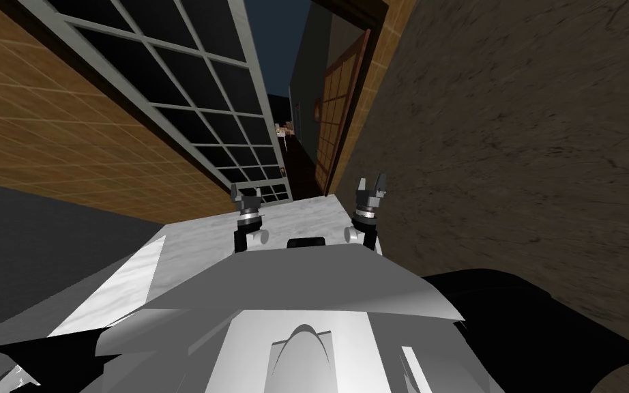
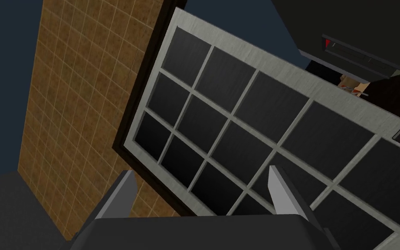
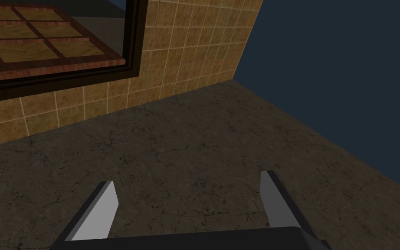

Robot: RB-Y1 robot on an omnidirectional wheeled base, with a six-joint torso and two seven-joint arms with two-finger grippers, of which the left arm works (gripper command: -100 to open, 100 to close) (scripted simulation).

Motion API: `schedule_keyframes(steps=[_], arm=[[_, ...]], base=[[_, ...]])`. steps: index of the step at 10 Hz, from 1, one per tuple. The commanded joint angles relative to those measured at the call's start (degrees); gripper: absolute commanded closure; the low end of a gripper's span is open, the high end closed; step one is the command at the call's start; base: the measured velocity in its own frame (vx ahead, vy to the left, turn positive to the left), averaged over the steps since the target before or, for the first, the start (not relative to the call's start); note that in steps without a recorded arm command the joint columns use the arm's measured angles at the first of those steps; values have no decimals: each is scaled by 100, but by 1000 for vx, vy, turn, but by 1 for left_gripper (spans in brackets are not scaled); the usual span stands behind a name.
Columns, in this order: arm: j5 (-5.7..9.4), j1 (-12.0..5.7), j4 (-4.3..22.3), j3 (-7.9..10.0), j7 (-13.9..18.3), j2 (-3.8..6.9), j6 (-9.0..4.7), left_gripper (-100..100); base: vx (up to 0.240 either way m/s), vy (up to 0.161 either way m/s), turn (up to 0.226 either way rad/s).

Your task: Push the door open

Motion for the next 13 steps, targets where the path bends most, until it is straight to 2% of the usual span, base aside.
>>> schedule_keyframes(steps=[1,6,7,13], arm=[[76,-100,237,8,150,20,-60,-100],[345,-450,1050,76,651,110,-295,-100],[345,-450,1077,76,651,110,-295,-100],[695,-905,2168,164,1302,189,-600,-100]], base=[[117,33,-77],[98,31,-73],[53,29,-28],[85,36,-73]])
